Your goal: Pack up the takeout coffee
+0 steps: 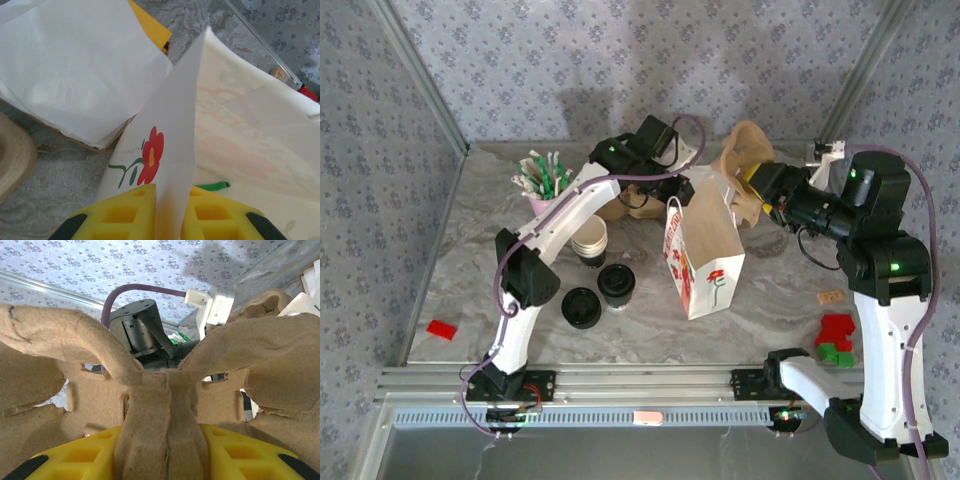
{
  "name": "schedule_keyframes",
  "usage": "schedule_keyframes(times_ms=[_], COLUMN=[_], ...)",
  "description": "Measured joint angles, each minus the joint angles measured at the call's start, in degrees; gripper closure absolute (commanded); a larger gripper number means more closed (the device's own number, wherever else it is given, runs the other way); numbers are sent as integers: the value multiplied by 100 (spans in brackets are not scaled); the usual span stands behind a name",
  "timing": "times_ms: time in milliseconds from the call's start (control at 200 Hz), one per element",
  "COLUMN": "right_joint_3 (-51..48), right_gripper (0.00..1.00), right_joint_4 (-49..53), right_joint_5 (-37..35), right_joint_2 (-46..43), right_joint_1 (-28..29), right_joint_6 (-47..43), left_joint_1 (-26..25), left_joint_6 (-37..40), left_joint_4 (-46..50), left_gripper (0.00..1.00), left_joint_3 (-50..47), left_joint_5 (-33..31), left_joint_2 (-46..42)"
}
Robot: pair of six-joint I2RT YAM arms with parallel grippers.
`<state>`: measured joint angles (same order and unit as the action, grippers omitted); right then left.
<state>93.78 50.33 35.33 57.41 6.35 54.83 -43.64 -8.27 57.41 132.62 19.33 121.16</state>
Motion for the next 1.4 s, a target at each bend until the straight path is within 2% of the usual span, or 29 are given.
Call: schedule_keyframes(times_ms=[250, 700, 1014, 1399], right_joint_3=[-15, -15, -13, 212], right_gripper=[59, 59, 59, 59], right_joint_4=[-42, -103, -105, -101], right_joint_5=[2, 22, 48, 50], right_joint_2=[0, 0, 0, 92], right_joint_1=[0, -31, -109, -162], right_joint_6=[-4, -31, -48, -94], left_joint_1=[0, -131, -503, -463], left_joint_6=[-964, -2677, -3353, -4197], left_joint_4=[177, -155, -560, -1556], left_gripper=[81, 80, 80, 80], left_joint_3=[-142, -1182, -1344, -2538], left_joint_5=[-472, -992, -1366, -1467], left_joint_2=[-376, -1152, -1314, -1952])
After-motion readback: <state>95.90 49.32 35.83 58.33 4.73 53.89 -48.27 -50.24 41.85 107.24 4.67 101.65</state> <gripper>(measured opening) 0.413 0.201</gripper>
